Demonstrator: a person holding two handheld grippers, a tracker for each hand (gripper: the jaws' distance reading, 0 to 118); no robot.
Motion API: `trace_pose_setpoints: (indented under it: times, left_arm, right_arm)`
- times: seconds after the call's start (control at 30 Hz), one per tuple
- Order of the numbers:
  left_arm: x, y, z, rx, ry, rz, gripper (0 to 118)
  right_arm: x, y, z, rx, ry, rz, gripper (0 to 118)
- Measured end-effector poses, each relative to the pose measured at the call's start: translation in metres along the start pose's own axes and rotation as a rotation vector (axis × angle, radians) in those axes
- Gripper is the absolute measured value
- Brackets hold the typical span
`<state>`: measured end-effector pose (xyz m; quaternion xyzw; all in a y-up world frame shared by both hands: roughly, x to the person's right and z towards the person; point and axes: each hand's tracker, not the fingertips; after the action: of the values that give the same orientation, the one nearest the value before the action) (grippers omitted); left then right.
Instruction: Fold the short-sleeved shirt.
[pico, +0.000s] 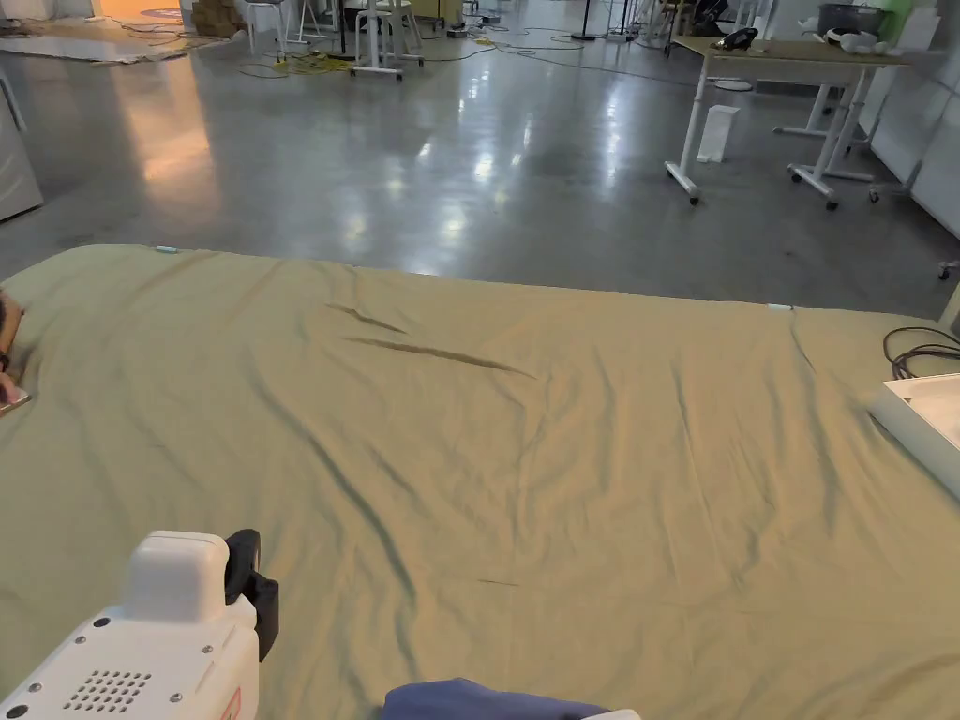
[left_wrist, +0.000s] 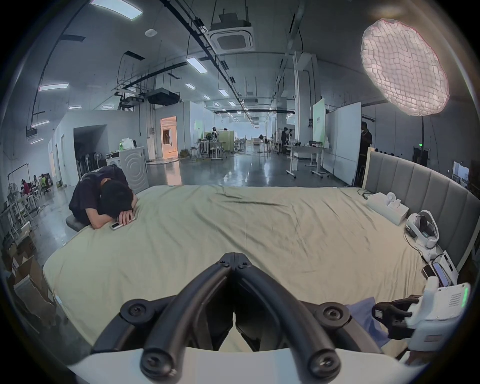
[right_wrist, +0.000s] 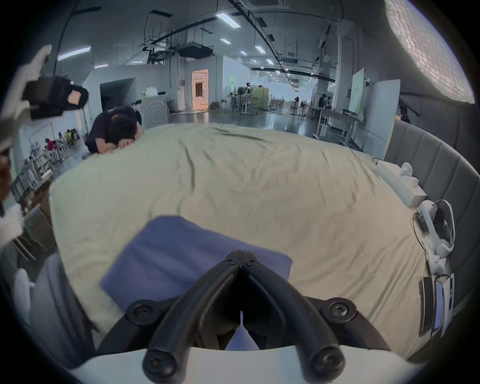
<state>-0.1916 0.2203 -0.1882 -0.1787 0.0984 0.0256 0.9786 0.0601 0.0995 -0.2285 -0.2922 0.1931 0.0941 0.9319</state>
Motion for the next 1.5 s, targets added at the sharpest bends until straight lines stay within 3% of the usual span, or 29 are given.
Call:
trace_pose_setpoints:
  times: [0.07,0.13,0.2,0.37,0.43,0.5,0.57,0.7,0.87,1.13,1.2,1.5]
  left_arm:
    - [-0.003,-0.005,0.002,-0.021,-0.012,0.012,1]
    - [-0.005,-0.009,0.001,-0.059,-0.034,0.031,1]
    - [-0.006,-0.014,0.001,-0.124,-0.093,0.045,1]
    - [-0.009,-0.04,-0.022,-0.399,-0.285,0.085,3]
    - [-0.014,-0.05,-0.036,-0.503,-0.333,0.152,23]
    - [-0.022,-0.057,-0.047,-0.555,-0.371,0.212,54]
    - [-0.032,-0.064,-0.057,-0.612,-0.425,0.279,64]
    - [-0.053,-0.072,-0.075,-0.683,-0.533,0.409,65]
    - [-0.076,-0.101,-0.11,-0.801,-0.673,0.688,65]
    - [-0.061,-0.134,-0.145,-0.897,-0.862,0.773,65]
    - [-0.06,-0.133,-0.148,-0.892,-0.853,0.808,65]
    - [-0.041,-0.135,-0.153,-0.877,-0.936,0.769,65]
  right_arm:
    - [0.001,-0.009,-0.014,-0.047,-0.053,0.007,0]
    - [0.011,-0.016,-0.022,-0.083,-0.055,-0.079,0]
    - [0.018,-0.02,-0.028,-0.109,-0.068,-0.116,0]
    - [0.024,-0.025,-0.034,-0.102,-0.079,-0.118,0]
    - [0.021,-0.028,-0.036,-0.108,-0.082,-0.106,0]
    - [0.021,-0.029,-0.036,-0.112,-0.079,-0.103,0]
    - [0.02,-0.028,-0.035,-0.114,-0.077,-0.104,0]
    - [0.027,-0.019,-0.034,-0.152,-0.049,-0.165,0]
    - [0.029,-0.022,-0.037,-0.161,-0.041,-0.156,0]
    - [0.028,-0.022,-0.036,-0.164,-0.048,-0.146,0]
    - [0.028,-0.023,-0.036,-0.165,-0.049,-0.141,0]
    - [0.027,-0.023,-0.038,-0.172,-0.053,-0.132,0]
